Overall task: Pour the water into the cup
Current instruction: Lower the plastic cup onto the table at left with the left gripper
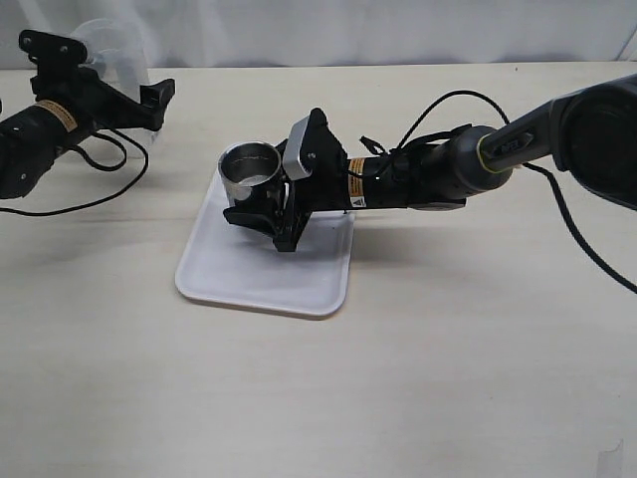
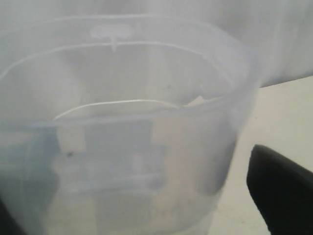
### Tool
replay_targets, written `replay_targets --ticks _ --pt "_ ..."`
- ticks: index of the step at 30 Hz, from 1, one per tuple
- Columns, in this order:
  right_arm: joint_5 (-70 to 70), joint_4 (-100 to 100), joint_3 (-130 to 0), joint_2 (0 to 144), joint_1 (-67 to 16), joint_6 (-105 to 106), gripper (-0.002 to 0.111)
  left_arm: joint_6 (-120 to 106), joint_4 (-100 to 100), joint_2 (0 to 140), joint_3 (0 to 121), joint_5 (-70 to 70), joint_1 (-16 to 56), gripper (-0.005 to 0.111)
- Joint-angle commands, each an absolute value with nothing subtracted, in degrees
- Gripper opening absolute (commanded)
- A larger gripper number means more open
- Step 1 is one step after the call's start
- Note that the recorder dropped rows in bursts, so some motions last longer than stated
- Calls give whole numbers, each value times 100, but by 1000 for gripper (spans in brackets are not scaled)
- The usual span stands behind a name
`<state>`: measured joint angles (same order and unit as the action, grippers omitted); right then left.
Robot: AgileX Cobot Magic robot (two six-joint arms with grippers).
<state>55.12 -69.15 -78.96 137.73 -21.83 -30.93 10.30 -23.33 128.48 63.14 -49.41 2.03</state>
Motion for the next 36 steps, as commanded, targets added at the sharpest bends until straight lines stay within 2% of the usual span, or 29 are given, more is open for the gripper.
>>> replay_targets --ticks 1,22,36 --pt "5729 -6788 -7929 13710 -2136 -3058 4 1074 -2186 12628 6052 -5044 202 99" --pt "5715 -6788 -7929 13710 -2109 -3035 4 1020 -2347 12095 5002 -5660 -25 99" --pt "5726 -6788 -7929 13585 -1586 -3280 4 1020 -2311 11368 4161 -6265 -25 99"
